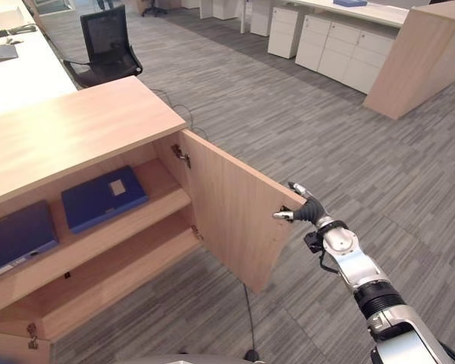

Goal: Put the empty folder in the office cabinet

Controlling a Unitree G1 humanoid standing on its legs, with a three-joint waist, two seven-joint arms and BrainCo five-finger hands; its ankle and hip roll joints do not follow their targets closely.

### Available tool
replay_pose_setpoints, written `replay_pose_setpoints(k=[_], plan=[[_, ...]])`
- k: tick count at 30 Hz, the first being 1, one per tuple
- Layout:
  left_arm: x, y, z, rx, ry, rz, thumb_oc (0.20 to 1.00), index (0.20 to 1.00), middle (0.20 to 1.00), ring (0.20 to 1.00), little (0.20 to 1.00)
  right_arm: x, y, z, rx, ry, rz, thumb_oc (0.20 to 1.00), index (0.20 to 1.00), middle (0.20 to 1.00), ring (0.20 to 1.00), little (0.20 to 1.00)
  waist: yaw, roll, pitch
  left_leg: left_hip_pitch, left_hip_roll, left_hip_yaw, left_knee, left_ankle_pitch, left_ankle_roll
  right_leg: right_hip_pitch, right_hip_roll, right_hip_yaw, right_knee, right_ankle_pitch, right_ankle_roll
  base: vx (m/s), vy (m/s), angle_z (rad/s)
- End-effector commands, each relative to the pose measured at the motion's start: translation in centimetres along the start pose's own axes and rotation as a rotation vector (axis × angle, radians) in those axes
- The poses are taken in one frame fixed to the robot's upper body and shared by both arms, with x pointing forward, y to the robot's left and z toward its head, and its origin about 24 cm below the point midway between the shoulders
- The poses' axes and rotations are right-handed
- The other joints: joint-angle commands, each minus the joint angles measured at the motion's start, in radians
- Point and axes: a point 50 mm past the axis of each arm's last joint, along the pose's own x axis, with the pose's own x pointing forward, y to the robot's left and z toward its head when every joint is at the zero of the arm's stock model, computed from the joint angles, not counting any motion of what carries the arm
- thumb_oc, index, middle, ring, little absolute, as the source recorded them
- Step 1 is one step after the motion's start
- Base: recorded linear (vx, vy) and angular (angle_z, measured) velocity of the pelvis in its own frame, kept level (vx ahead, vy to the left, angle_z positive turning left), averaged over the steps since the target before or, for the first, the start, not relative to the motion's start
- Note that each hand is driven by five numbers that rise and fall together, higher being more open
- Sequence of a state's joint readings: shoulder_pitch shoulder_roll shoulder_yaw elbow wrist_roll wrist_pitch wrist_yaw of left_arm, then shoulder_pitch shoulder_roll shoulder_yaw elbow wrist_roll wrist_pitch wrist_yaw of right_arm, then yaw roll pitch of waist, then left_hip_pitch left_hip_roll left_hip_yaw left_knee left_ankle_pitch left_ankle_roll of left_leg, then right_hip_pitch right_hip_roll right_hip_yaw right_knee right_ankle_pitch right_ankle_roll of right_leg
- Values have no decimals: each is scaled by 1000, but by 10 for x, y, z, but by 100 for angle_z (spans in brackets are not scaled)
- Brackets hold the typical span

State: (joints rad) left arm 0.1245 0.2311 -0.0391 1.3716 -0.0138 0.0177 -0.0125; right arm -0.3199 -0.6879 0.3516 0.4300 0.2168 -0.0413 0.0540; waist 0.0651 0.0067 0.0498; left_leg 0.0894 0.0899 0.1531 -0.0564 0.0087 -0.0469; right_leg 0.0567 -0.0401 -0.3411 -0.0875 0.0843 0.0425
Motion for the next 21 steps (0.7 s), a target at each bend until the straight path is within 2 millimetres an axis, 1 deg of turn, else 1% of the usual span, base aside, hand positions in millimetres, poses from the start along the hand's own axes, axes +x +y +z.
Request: replay_pose_setpoints(k=[1,3,4,5,6,7,10,11,12,13,14,15,16,17,18,19,20,21], plan=[[-1,13,-5,34,33,28,1000,1000,1000,1000,1000,11,34,35,61,-166,146,1000,1000,1000,1000,1000,11,-83,-49,-24,-22,1,-31,-17,-15,5,-67,23,0,-85,81,0,0,0],[-1,13,-4,39,30,25,1000,1000,1000,1000,1000,11,44,41,72,-193,206,1000,1000,1000,1000,1000,12,-83,-49,-24,-22,-1,-31,-16,-15,5,-67,23,0,-86,81,0,0,0],[-1,13,-4,39,30,25,1000,1000,1000,1000,1000,11,44,41,72,-194,206,1000,1000,1000,1000,1000,12,-83,-49,-24,-22,-1,-31,-16,-15,5,-66,23,0,-86,81,0,0,0],[-1,13,-4,44,29,24,1000,1000,1000,1000,1000,10,50,45,71,-207,243,1000,1000,1000,1000,1000,14,-84,-49,-25,-22,-2,-31,-15,-16,4,-66,21,0,-86,81,0,0,0],[-1,14,-2,57,25,19,1000,1000,1000,1000,1000,9,66,51,96,-230,327,1000,1000,1000,1000,1000,20,-84,-48,-26,-21,-3,-31,-14,-17,5,-67,19,0,-87,80,0,0,0],[-1,14,-2,57,25,19,1000,1000,1000,1000,1000,10,66,51,96,-230,327,1000,1000,1000,1000,1000,19,-84,-48,-26,-21,-3,-31,-14,-17,5,-67,19,0,-87,80,0,0,0],[0,13,0,69,18,16,1000,1000,1000,1000,1000,5,90,67,185,-290,457,1000,1000,1000,1000,1000,25,-84,-47,-29,-19,-4,-31,-12,-18,4,-66,19,0,-89,79,0,0,0],[0,14,0,68,18,16,1000,1000,1000,1000,1000,5,90,67,186,-290,458,1000,1000,1000,1000,1000,25,-84,-47,-29,-19,-4,-31,-12,-18,4,-66,19,0,-89,79,0,0,0],[0,14,1,75,16,15,1000,1000,1000,1000,1000,0,108,79,313,-335,555,1000,1000,1000,1000,1000,28,-84,-46,-29,-18,-5,-31,-11,-19,3,-66,18,0,-88,79,0,0,0],[0,14,0,83,17,11,1000,1000,1000,1000,1000,-8,126,95,404,-392,674,1000,1000,1000,1000,1000,34,-85,-46,-31,-16,-5,-31,-10,-20,3,-66,16,0,-88,79,-3,-9,-5],[0,14,0,83,17,11,1000,1000,1000,1000,1000,-8,126,95,404,-392,675,1000,1000,1000,1000,1000,34,-85,-46,-31,-16,-5,-31,-10,-20,3,-66,16,0,-88,79,-2,-10,-9],[-1,13,0,86,16,9,1000,1000,1000,1000,1000,-12,132,103,428,-419,721,1000,1000,1000,1000,1000,36,-85,-45,-31,-16,-6,-31,-10,-21,3,-66,16,0,-88,79,-5,-16,-4],[-1,14,0,97,12,9,1000,1000,1000,1000,1000,-22,141,124,456,-493,834,1000,1000,1000,1000,1000,43,-88,-45,-32,-14,-7,-31,-8,-22,1,-66,13,0,-88,78,0,0,0],[-1,14,0,101,11,12,1000,1000,1000,1000,1000,-22,142,130,472,-517,843,1000,1000,1000,1000,1000,45,-88,-45,-33,-13,-8,-31,-7,-22,1,-66,12,0,-88,78,-11,-33,5],[-1,15,-1,101,11,16,1000,1000,1000,1000,1000,-24,142,143,497,-570,868,1000,1000,1000,1000,1000,50,-90,-45,-34,-12,-9,-31,-6,-22,1,-65,10,0,-87,77,-10,-27,5],[-1,15,-2,99,14,18,1000,1000,1000,1000,1000,-25,142,149,541,-591,873,1000,1000,1000,1000,1000,52,-91,-45,-35,-12,-10,-31,-5,-23,0,-66,9,0,-86,77,-7,-20,6],[-1,15,-2,99,14,18,1000,1000,1000,1000,1000,-25,142,149,541,-591,873,1000,1000,1000,1000,1000,52,-91,-45,-35,-12,-10,-31,-5,-23,0,-66,9,0,-86,77,-4,-26,6],[-1,13,-8,106,27,14,1000,1000,1000,1000,1000,-27,147,162,621,-633,891,1000,1000,1000,1000,1000,60,-93,-46,-36,-11,-12,-31,-3,-23,1,-66,5,0,-87,76,0,-19,8]])
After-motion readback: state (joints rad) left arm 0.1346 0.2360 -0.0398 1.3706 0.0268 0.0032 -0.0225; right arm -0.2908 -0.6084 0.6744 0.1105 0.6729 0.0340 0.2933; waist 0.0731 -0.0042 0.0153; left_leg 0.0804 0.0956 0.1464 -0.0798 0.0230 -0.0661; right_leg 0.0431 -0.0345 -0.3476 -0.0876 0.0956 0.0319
